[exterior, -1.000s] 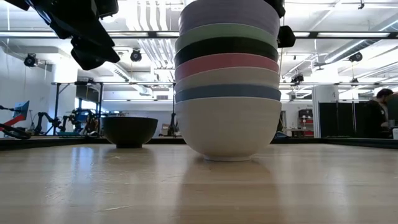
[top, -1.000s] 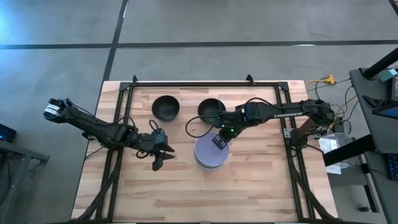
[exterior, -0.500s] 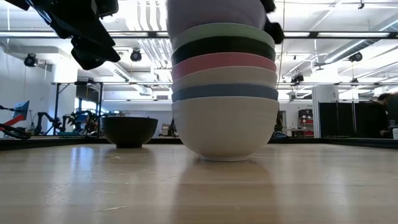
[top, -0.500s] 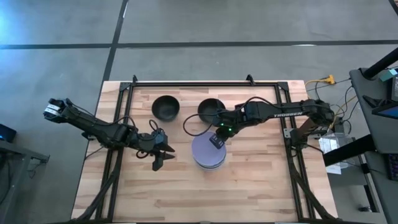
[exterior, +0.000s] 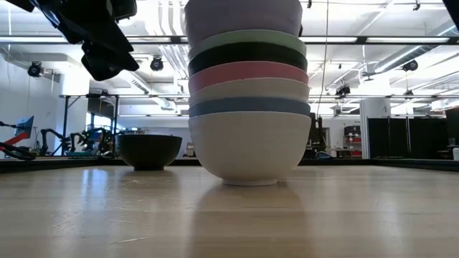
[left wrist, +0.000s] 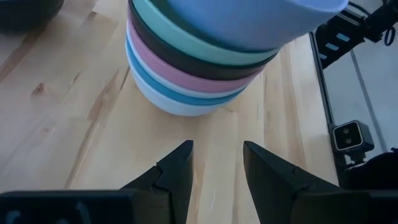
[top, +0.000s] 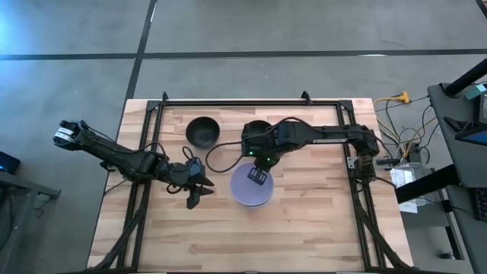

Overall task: Nest bowls inside each other
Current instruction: Stack the purple bowl on top of the light green bowl

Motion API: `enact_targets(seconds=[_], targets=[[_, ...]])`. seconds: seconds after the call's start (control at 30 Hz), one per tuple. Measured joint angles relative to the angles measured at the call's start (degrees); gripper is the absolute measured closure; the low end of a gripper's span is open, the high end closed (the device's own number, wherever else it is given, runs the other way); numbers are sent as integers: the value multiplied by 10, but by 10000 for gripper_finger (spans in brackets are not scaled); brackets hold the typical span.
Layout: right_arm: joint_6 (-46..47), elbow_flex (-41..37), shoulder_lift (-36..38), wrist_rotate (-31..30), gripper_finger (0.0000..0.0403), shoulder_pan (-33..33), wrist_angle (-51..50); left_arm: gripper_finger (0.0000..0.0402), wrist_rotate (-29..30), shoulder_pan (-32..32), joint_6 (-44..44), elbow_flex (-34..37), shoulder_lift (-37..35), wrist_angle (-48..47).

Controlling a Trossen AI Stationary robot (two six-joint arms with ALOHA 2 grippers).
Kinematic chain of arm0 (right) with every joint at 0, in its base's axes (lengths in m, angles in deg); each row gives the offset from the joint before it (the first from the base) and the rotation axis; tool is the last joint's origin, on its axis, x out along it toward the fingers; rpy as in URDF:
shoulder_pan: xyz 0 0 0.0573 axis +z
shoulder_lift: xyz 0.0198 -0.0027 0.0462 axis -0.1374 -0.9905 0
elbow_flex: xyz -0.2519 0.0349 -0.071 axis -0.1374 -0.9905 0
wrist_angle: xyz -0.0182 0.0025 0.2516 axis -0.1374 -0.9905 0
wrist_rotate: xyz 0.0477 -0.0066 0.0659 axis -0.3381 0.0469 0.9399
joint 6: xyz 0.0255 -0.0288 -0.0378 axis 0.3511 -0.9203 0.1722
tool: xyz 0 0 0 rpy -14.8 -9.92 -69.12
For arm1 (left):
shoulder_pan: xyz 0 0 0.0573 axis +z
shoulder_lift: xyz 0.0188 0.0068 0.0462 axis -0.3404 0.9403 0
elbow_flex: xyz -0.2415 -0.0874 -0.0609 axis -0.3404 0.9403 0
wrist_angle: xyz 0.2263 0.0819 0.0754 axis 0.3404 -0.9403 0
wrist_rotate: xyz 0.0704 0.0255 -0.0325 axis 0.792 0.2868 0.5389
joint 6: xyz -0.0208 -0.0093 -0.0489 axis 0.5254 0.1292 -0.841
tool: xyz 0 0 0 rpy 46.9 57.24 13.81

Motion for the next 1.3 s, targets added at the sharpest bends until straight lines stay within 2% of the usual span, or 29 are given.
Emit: enact_targets(seconds=[0.2,0.47,0.6,1.3], targets=[[-2,-47,30,-19,391,-3,7,277,-2,0,-1,1,0,-3],[-2,-86,33,8,391,-4,75,277,-1,0,-1,1,0,-2],[1,-98,33,10,391,-4,74,277,-1,0,-1,1,0,-1],[-4,-104,22,17,391,-1,74,277,1,0,0,2,0,-3]])
